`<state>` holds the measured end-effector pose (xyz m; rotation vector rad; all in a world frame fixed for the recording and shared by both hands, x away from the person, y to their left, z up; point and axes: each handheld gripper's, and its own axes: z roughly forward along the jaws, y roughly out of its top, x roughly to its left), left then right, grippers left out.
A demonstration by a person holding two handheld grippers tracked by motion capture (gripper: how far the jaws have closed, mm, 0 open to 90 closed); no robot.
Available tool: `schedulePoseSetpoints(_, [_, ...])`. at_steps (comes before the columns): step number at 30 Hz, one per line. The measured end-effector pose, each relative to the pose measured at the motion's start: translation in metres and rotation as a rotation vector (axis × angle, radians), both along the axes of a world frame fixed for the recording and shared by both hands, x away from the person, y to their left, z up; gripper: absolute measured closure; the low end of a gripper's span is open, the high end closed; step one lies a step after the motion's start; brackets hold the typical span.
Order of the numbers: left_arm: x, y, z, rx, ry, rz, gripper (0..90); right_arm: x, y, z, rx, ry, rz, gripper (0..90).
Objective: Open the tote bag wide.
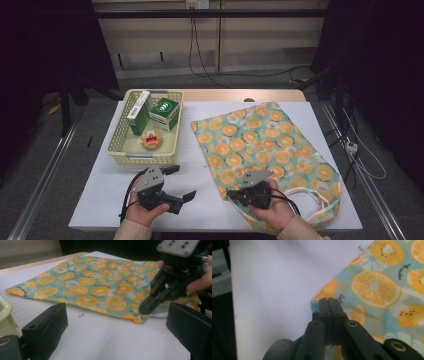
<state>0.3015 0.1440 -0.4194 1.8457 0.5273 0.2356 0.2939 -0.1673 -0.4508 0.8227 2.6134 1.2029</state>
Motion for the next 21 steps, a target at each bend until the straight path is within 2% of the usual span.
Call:
schedulePoseSetpoints(2, [0.000,0.000,0.000,-0.004,0.001,-0.004,3.6,0.013,0.005,0.002,0.011,-0.008,-0.023,90.0])
schedulePoseSetpoints(4, [0.000,0.001,0.001,0.000,-0.001,-0.001,3.6,0.028,0.012,0.004,0.043,0.012,-0.047,90.0])
schedulePoseSetpoints(6, [0.000,0.002,0.001,-0.004,-0.001,-0.004,3.6,0.044,0.019,0.005,0.031,-0.006,-0.072,90.0])
schedulePoseSetpoints(10, [0.000,0.005,0.002,-0.002,-0.004,0.004,3.6,0.078,0.034,0.005,0.088,0.012,-0.137,90.0])
schedulePoseSetpoints(11, [0.000,0.006,0.002,-0.007,-0.002,0.009,3.6,0.085,0.038,0.004,0.092,0.003,-0.153,90.0])
schedulePoseSetpoints(15, [0.000,0.009,0.001,-0.012,0.001,0.008,3.6,0.108,0.052,0.002,0.109,-0.004,-0.207,90.0])
schedulePoseSetpoints(17, [0.000,0.010,0.001,-0.008,-0.001,0.014,3.6,0.117,0.054,-0.001,0.143,0.008,-0.243,90.0])
schedulePoseSetpoints(19, [0.000,0.010,0.001,-0.007,-0.001,0.013,3.6,0.124,0.055,-0.002,0.167,0.019,-0.244,90.0])
schedulePoseSetpoints(20, [-0.001,0.010,0.001,-0.007,0.000,0.013,3.6,0.129,0.055,-0.002,0.173,0.018,-0.253,85.4])
schedulePoseSetpoints(21, [0.000,0.009,0.001,-0.004,-0.002,0.012,3.6,0.131,0.055,-0.002,0.184,0.028,-0.257,73.4])
